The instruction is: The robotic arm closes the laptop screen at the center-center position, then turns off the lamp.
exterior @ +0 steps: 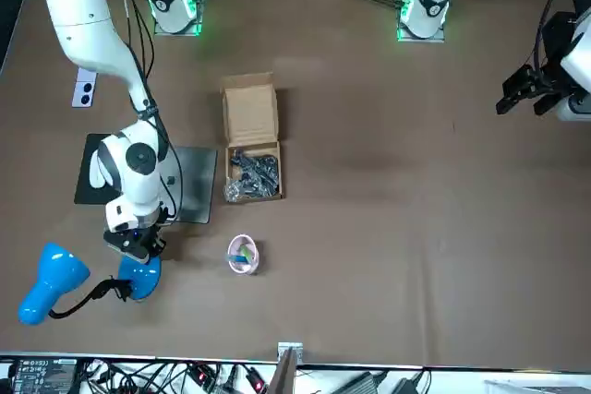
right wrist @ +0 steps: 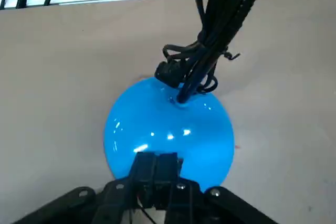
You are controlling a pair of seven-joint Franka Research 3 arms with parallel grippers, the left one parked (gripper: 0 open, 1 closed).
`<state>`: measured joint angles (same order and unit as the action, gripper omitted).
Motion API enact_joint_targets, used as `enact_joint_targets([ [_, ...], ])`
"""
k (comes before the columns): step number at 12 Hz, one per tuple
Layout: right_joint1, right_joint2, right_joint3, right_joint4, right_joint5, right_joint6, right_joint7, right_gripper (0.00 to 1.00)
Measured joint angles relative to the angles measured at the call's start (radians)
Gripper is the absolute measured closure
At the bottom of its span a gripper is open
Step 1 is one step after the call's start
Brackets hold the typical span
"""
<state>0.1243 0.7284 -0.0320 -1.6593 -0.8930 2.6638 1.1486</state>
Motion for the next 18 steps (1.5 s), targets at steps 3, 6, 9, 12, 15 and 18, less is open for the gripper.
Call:
enact_joint_targets([
  [3, 0.000, 0.001, -0.006, 0.001, -0.006, 0.009, 0.000, 0.98],
  [6, 0.000, 0.004, -0.008, 0.003, -0.008, 0.015, 0.000, 0.98],
  [9, 0.000, 0.010, -0.009, 0.014, -0.009, 0.016, 0.000, 0.98],
  [12, 0.000, 0.011, -0.009, 0.014, -0.010, 0.017, 0.000, 0.98],
  [15, 0.000, 0.012, -0.010, 0.018, -0.010, 0.019, 0.000, 0.98],
  [18, 0.000, 0.017, -0.010, 0.026, -0.014, 0.024, 0.000, 0.98],
])
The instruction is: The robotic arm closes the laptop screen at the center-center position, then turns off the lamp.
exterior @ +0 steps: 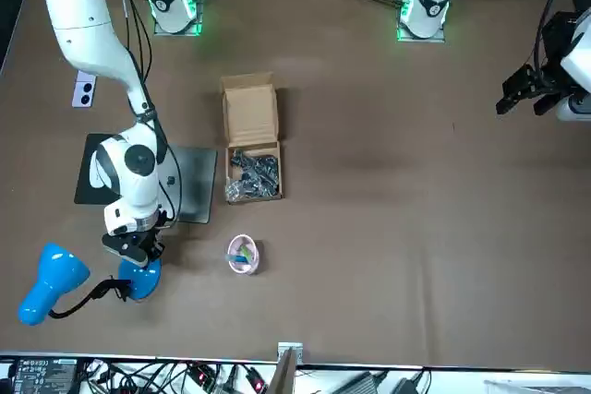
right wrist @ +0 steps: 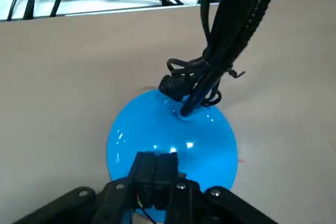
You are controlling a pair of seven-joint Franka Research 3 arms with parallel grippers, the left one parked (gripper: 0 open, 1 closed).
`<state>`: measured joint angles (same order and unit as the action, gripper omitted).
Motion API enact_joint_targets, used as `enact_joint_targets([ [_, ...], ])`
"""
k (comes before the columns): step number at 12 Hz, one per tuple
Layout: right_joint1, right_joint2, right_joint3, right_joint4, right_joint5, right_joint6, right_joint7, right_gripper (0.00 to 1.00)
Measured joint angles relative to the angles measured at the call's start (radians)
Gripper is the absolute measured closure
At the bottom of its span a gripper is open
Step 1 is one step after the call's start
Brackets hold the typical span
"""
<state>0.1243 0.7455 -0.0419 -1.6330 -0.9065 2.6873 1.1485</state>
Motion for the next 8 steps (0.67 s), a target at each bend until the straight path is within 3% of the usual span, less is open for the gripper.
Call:
enact_joint_targets([
  [8, 0.005, 0.001, -0.007, 0.035, -0.041, 0.002, 0.000, 0.98],
])
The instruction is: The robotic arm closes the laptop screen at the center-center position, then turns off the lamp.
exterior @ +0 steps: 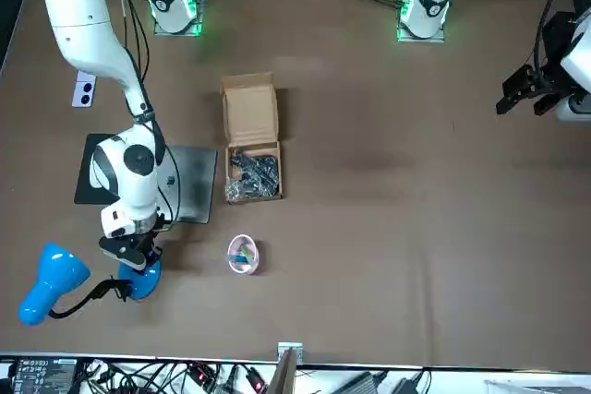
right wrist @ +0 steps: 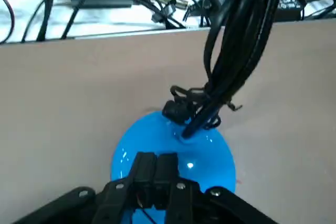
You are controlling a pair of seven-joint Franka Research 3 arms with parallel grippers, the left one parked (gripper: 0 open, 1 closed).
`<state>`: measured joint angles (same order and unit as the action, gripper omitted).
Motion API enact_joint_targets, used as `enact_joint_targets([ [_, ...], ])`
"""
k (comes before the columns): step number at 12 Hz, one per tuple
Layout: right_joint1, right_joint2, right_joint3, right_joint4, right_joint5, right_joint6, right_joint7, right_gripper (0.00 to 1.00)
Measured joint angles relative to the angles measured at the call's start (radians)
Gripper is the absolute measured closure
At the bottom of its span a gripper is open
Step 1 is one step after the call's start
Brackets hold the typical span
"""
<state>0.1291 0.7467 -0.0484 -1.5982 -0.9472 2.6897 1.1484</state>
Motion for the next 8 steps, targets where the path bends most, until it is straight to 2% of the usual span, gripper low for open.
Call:
enact_joint_targets([
  [4, 0.009, -0.025, 0.000, 0.004, -0.008, -0.022, 0.000, 0.98],
  [8, 0.065, -0.083, 0.002, 0.004, -0.008, -0.170, 0.001, 0.96],
])
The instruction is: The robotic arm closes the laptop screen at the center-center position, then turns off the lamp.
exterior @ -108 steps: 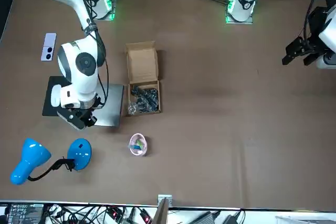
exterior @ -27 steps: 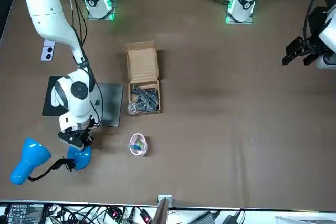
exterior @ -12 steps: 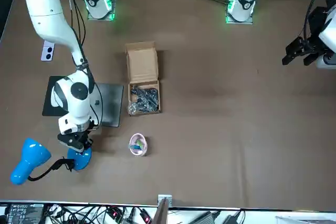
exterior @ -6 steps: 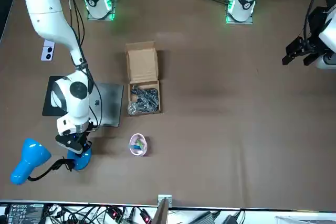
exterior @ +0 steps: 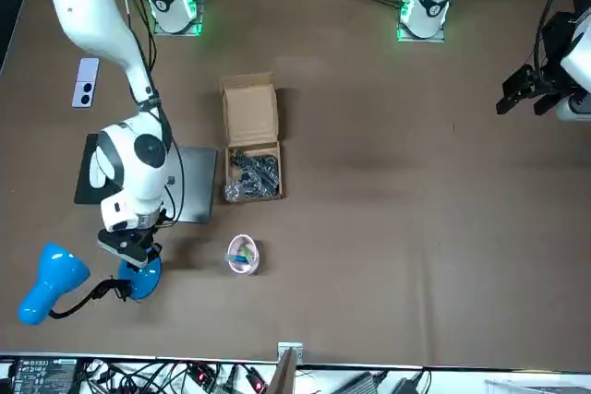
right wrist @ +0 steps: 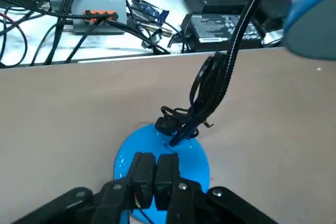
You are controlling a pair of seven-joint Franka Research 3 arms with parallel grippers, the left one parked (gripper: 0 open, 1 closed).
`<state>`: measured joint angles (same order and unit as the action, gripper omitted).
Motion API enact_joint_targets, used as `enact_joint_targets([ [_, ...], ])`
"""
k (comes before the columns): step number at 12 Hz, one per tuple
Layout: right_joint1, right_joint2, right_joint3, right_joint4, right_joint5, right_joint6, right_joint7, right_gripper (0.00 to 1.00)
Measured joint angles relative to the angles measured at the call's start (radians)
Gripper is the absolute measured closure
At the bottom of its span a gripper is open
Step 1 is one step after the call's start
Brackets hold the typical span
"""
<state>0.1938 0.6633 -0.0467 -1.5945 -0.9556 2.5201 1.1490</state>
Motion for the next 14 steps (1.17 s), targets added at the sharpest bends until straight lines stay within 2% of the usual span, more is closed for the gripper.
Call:
enact_joint_targets([
  [2, 0.026, -0.024, 0.001, -0.001, 0.000, -0.052, 0.001, 0.92],
  [3, 0.034, -0.030, 0.002, -0.002, 0.000, -0.066, 0.001, 0.85],
  [4, 0.039, -0.032, 0.002, -0.003, 0.001, -0.076, 0.010, 0.64],
  [9, 0.058, -0.046, 0.004, -0.004, 0.019, -0.153, 0.029, 0.06],
  [10, 0.066, -0.059, 0.005, -0.004, 0.046, -0.175, 0.029, 0.00],
  [12, 0.078, -0.091, 0.017, -0.007, 0.078, -0.215, 0.019, 0.00],
  [14, 0.079, -0.123, 0.053, -0.019, 0.099, -0.282, -0.013, 0.00],
])
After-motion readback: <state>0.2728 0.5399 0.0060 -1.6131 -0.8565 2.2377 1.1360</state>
